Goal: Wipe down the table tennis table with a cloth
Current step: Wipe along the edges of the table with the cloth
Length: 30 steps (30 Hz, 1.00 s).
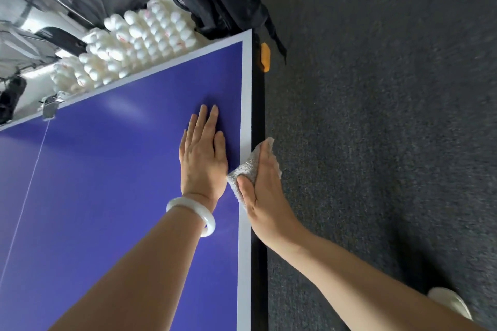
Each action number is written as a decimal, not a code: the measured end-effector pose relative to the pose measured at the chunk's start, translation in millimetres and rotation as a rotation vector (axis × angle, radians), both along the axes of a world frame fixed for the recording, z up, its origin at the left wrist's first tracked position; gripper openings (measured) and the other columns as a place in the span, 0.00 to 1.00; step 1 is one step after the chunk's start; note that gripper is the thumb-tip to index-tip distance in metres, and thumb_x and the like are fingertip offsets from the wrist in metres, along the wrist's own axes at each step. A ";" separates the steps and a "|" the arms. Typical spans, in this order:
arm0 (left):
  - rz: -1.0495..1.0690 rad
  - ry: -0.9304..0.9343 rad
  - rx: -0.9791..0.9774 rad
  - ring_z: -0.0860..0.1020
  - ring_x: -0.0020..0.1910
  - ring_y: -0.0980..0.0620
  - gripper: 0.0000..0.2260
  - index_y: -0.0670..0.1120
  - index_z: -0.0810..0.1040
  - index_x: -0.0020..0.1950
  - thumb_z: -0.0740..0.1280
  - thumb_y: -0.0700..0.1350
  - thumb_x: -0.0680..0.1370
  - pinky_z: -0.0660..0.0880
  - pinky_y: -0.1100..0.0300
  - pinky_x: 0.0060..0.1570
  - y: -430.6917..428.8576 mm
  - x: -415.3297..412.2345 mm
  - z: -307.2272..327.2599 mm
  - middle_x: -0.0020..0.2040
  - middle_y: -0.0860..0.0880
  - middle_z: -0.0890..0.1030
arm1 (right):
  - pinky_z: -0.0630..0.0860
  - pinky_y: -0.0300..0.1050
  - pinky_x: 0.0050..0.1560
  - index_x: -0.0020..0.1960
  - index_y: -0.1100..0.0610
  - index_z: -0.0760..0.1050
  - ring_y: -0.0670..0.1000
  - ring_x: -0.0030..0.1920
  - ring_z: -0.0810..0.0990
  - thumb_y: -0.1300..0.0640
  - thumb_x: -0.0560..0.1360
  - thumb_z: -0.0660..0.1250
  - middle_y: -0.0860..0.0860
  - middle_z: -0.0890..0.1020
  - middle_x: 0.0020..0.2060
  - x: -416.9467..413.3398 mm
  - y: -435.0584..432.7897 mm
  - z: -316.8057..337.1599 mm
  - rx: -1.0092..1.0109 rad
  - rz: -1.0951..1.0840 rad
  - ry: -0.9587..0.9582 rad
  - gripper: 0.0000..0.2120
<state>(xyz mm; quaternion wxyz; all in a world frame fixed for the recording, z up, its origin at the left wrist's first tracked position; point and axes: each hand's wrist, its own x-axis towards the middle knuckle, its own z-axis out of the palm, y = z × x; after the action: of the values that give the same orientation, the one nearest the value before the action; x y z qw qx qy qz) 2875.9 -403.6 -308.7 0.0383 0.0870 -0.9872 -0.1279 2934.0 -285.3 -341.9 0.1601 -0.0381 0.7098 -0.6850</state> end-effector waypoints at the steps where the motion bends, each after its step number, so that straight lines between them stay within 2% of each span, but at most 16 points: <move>1: -0.001 0.004 0.013 0.52 0.79 0.55 0.21 0.52 0.60 0.79 0.53 0.43 0.85 0.49 0.53 0.77 -0.5 0.4 0.0 0.79 0.54 0.57 | 0.38 0.41 0.78 0.77 0.57 0.32 0.45 0.79 0.37 0.54 0.84 0.54 0.51 0.38 0.79 -10.8 -2.1 2.4 -0.016 -0.026 -0.010 0.34; 6: 0.027 -0.027 0.003 0.50 0.78 0.59 0.22 0.54 0.59 0.79 0.53 0.45 0.84 0.48 0.55 0.77 0.0 -0.8 0.6 0.79 0.58 0.55 | 0.47 0.52 0.79 0.80 0.61 0.38 0.53 0.80 0.44 0.55 0.84 0.58 0.56 0.45 0.80 -125.5 -11.0 9.0 0.015 -0.137 -0.106 0.35; 11: 0.031 -0.039 -0.009 0.49 0.78 0.60 0.22 0.55 0.58 0.79 0.53 0.46 0.84 0.48 0.56 0.76 0.9 -0.4 1.8 0.79 0.59 0.55 | 0.43 0.49 0.79 0.81 0.61 0.40 0.53 0.80 0.44 0.54 0.85 0.55 0.56 0.47 0.81 -204.7 -15.9 15.1 0.104 -0.210 -0.107 0.33; 12: 0.032 -0.041 -0.013 0.49 0.78 0.60 0.22 0.55 0.58 0.79 0.52 0.47 0.84 0.48 0.55 0.76 1.5 0.2 2.4 0.79 0.59 0.55 | 0.44 0.49 0.79 0.81 0.59 0.44 0.53 0.79 0.49 0.52 0.85 0.54 0.55 0.53 0.79 -200.7 -13.8 16.2 0.069 -0.196 -0.128 0.31; 13: 0.035 -0.044 -0.012 0.49 0.78 0.60 0.22 0.55 0.58 0.79 0.50 0.49 0.83 0.49 0.55 0.76 2.0 0.3 3.2 0.79 0.59 0.54 | 0.46 0.50 0.79 0.79 0.54 0.51 0.50 0.75 0.57 0.49 0.84 0.53 0.50 0.63 0.72 -190.9 -12.3 16.2 0.004 -0.176 -0.152 0.26; 14: 0.036 -0.049 -0.011 0.49 0.78 0.60 0.23 0.56 0.58 0.79 0.50 0.49 0.83 0.49 0.55 0.76 2.1 0.2 3.9 0.79 0.59 0.54 | 0.49 0.51 0.79 0.73 0.47 0.58 0.46 0.69 0.63 0.45 0.83 0.52 0.45 0.66 0.62 -175.1 -11.3 18.2 -0.030 -0.155 -0.174 0.19; 15: 0.038 -0.055 -0.010 0.49 0.78 0.59 0.22 0.56 0.58 0.79 0.50 0.49 0.83 0.49 0.54 0.76 1.9 -0.2 4.2 0.79 0.60 0.54 | 0.50 0.51 0.79 0.68 0.44 0.60 0.45 0.66 0.65 0.43 0.83 0.52 0.45 0.67 0.61 -158.5 -12.0 16.5 -0.035 -0.135 -0.184 0.15; 16: 0.041 -0.059 -0.010 0.49 0.78 0.59 0.22 0.56 0.57 0.79 0.52 0.48 0.84 0.49 0.54 0.76 2.0 -0.1 4.2 0.79 0.60 0.53 | 0.50 0.51 0.79 0.73 0.47 0.58 0.49 0.72 0.63 0.43 0.83 0.51 0.50 0.65 0.70 -142.3 -12.4 14.9 -0.038 -0.130 -0.218 0.20; 17: 0.043 -0.063 -0.009 0.49 0.78 0.59 0.22 0.56 0.57 0.79 0.53 0.46 0.84 0.49 0.53 0.76 2.1 0.0 4.4 0.79 0.60 0.53 | 0.50 0.50 0.79 0.79 0.53 0.52 0.52 0.78 0.57 0.45 0.84 0.51 0.54 0.58 0.78 -130.9 -11.8 15.6 -0.034 -0.126 -0.266 0.26; 18: 0.045 -0.066 -0.009 0.49 0.78 0.59 0.23 0.56 0.57 0.79 0.54 0.46 0.84 0.49 0.53 0.76 1.9 0.6 4.7 0.79 0.60 0.53 | 0.53 0.50 0.78 0.80 0.58 0.49 0.55 0.79 0.55 0.48 0.85 0.51 0.57 0.55 0.79 -127.6 -9.1 18.7 -0.019 -0.125 -0.327 0.29; 20: 0.042 -0.069 -0.012 0.49 0.78 0.59 0.22 0.56 0.57 0.79 0.53 0.46 0.84 0.49 0.53 0.76 1.6 0.8 4.9 0.79 0.60 0.53 | 0.67 0.53 0.70 0.74 0.61 0.64 0.60 0.71 0.70 0.50 0.85 0.52 0.62 0.71 0.70 -143.0 0.1 24.7 -0.091 -0.186 -0.430 0.22; 22: 0.044 -0.064 -0.014 0.49 0.78 0.58 0.23 0.55 0.58 0.79 0.50 0.48 0.83 0.49 0.54 0.76 1.7 0.3 4.9 0.79 0.59 0.54 | 0.73 0.52 0.63 0.65 0.60 0.71 0.56 0.61 0.79 0.50 0.85 0.52 0.59 0.79 0.60 -179.5 9.6 37.2 -0.154 -0.327 -0.363 0.18; 23: 0.043 -0.063 -0.015 0.50 0.78 0.58 0.24 0.55 0.58 0.79 0.49 0.49 0.82 0.50 0.53 0.76 2.0 -0.3 4.9 0.79 0.59 0.54 | 0.72 0.51 0.65 0.68 0.61 0.70 0.55 0.63 0.78 0.50 0.85 0.52 0.58 0.78 0.62 -199.3 10.3 42.9 -0.132 -0.351 -0.284 0.19; 26: 0.036 -0.064 -0.020 0.51 0.79 0.57 0.25 0.55 0.58 0.79 0.49 0.50 0.81 0.52 0.51 0.76 2.3 -0.4 4.9 0.79 0.58 0.55 | 0.63 0.54 0.74 0.79 0.61 0.57 0.55 0.75 0.65 0.50 0.85 0.51 0.58 0.67 0.75 -230.0 -1.3 44.6 0.017 -0.287 -0.138 0.25; 28: 0.036 -0.060 -0.023 0.51 0.79 0.56 0.25 0.54 0.58 0.79 0.49 0.50 0.81 0.53 0.51 0.76 1.5 -0.3 5.1 0.79 0.57 0.55 | 0.58 0.52 0.76 0.81 0.60 0.48 0.53 0.79 0.58 0.53 0.85 0.52 0.56 0.59 0.79 -217.3 -10.8 36.1 0.031 -0.260 -0.071 0.28; 30: 0.036 -0.059 -0.031 0.51 0.79 0.56 0.25 0.54 0.58 0.79 0.49 0.50 0.81 0.52 0.51 0.76 1.2 0.5 4.7 0.79 0.57 0.55 | 0.56 0.48 0.77 0.81 0.56 0.44 0.51 0.79 0.56 0.53 0.85 0.53 0.53 0.55 0.80 -183.0 -13.8 23.4 -0.027 -0.259 -0.046 0.29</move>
<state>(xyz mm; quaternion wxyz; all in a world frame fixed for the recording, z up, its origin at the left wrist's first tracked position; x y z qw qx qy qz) 2876.4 -402.3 -304.0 0.0127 0.1079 -0.9881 -0.1091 2751.0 -299.1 -318.5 0.0860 0.0676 0.6955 -0.7102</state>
